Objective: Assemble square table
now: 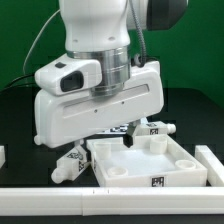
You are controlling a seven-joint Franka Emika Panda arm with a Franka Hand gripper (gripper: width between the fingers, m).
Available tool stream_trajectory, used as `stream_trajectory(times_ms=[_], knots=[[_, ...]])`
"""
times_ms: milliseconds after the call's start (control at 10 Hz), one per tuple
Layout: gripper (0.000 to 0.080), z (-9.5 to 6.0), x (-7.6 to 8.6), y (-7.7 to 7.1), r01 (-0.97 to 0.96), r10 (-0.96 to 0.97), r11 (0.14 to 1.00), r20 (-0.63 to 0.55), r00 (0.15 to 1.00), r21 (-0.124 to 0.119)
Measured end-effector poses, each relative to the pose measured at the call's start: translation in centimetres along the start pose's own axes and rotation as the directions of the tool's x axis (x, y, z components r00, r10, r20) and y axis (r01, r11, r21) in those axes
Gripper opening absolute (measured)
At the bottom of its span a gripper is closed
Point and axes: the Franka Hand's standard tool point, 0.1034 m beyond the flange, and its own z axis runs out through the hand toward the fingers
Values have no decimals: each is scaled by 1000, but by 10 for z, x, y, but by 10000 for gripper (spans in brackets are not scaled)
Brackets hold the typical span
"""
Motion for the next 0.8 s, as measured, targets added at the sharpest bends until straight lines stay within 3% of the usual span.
stream_trajectory(times_ms=[300, 500, 600, 700, 800], knots=[[648, 27, 3, -7, -9, 7, 999, -55, 998, -47], [397, 27, 2, -6, -11, 9, 999, -49, 999, -43], [397, 27, 0, -5, -13, 11, 999, -48, 999, -45], [185, 27, -2, -1, -18, 16, 999, -46, 999, -48], [69, 27, -3, 1, -24, 22, 998, -45, 999, -50]])
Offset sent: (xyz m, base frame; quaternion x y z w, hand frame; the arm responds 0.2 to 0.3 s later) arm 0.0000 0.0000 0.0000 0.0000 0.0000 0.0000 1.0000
